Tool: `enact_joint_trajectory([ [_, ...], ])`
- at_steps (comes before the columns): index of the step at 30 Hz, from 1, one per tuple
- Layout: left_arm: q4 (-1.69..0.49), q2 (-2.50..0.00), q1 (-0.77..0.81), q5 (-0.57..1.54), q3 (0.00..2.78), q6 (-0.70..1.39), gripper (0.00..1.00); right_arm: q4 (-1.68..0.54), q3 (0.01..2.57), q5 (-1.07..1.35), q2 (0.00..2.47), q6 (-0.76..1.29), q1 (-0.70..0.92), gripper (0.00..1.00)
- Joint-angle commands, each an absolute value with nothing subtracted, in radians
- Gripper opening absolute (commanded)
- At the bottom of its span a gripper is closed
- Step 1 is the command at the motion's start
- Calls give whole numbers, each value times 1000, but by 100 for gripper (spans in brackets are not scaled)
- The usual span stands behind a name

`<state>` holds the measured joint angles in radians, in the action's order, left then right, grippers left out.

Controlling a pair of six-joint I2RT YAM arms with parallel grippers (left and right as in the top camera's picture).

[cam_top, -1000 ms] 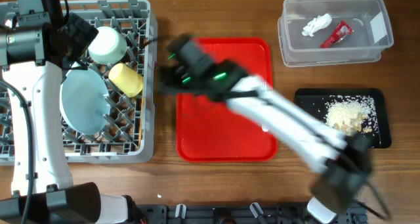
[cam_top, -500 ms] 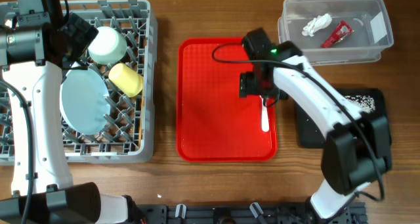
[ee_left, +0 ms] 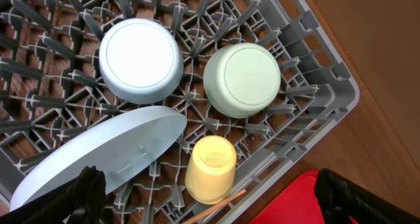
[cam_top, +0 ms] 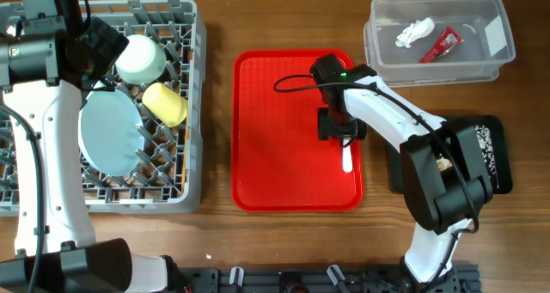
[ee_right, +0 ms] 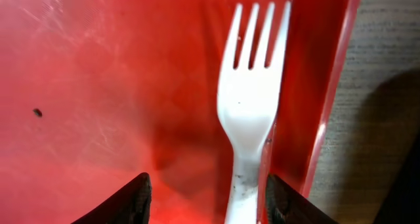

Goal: Sort waste into correct bins and load items into the dishwasher rack
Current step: 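Return the right gripper to the tray and grasp the white plastic fork, then carry the fork to the rack and drop it beside the yellow cup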

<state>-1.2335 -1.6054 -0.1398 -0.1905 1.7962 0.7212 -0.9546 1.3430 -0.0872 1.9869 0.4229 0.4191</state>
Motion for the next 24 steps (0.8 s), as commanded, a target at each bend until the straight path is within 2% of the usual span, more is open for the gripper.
enact_joint_trajectory([
  [1,-1234,-1605,-142,-207,1799,738,100,-952,1329,-64,2006,381,393,56],
  [7,-1234,-1605,-142,-207,1799,738,100,-890,1262,35,2006,319,347,54],
  [10,-1234,-1605,-142,-207,1799,738,100,-886,1258,61,2006,316,348,47],
  [11,-1234,-1605,-142,-207,1799,738,100,-886,1258,61,2006,317,348,44],
  [14,-1234,-1605,-142,-207,1799,738,100,-883,1258,65,2006,318,348,22],
  [18,-1234,-1605,-142,-207,1799,738,100,-879,1263,93,2004,368,348,4],
  [24,-1234,-1605,-142,-207,1799,738,100,-936,1372,171,1967,370,348,4],
])
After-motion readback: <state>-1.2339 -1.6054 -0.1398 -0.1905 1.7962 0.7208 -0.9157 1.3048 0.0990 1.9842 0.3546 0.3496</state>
